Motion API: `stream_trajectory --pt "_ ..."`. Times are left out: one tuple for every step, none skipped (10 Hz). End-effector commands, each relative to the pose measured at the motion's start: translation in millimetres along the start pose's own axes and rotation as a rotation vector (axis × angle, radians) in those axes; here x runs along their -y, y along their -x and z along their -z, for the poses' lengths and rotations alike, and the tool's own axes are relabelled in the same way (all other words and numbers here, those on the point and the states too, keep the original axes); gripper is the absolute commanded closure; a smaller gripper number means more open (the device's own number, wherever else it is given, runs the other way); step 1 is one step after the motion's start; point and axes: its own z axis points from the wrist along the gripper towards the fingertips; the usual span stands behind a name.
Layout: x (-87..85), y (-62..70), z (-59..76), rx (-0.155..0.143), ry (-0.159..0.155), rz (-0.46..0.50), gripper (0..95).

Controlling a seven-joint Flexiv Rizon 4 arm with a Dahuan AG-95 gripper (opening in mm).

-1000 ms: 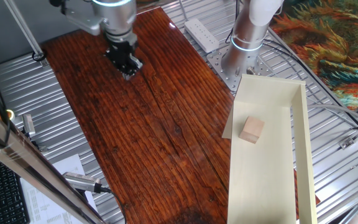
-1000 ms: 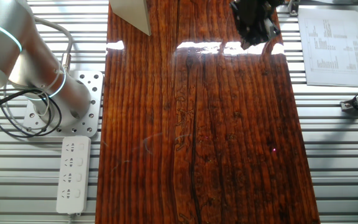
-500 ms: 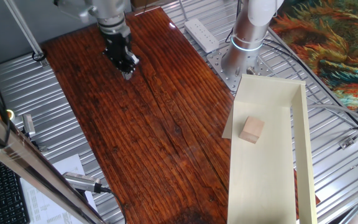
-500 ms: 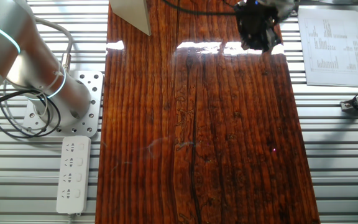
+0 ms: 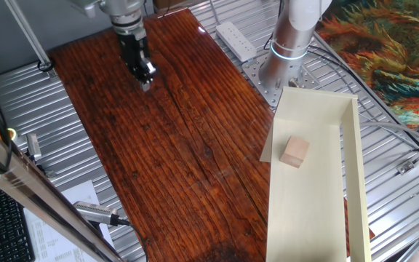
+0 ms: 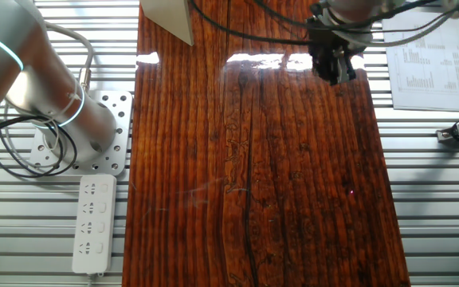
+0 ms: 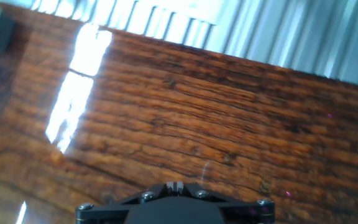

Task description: Put the object on the shelf

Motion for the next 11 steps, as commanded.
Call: stream_trajectory --pt "12.2 -0.5 -2.4 -0.046 -0.194 0.102 95.0" --pt "16.9 -1.3 -3.8 -0.043 -0.189 0.099 95.0" --pt "20.8 -2.2 -3.7 -0.049 -0.187 0.083 95.0" --pt "25.0 -2.6 -1.8 -0.067 -0.184 0.069 95.0" --pt "27.4 -2.7 -0.5 -0.080 -0.179 0.069 95.0" --pt "28.0 -2.9 -0.4 -0.081 -0.169 0.067 95.0" --pt "28.0 -2.9 -0.4 -0.078 -0.153 0.064 95.0" --pt "28.0 -2.9 -0.4 -0.078 -0.128 0.053 95.0" --pt "28.3 -3.7 -1.0 -0.084 -0.114 0.046 95.0" --pt "28.7 -4.5 -1.6 -0.086 -0.113 0.045 95.0" --pt "29.2 -5.5 -2.4 -0.085 -0.105 0.038 95.0"
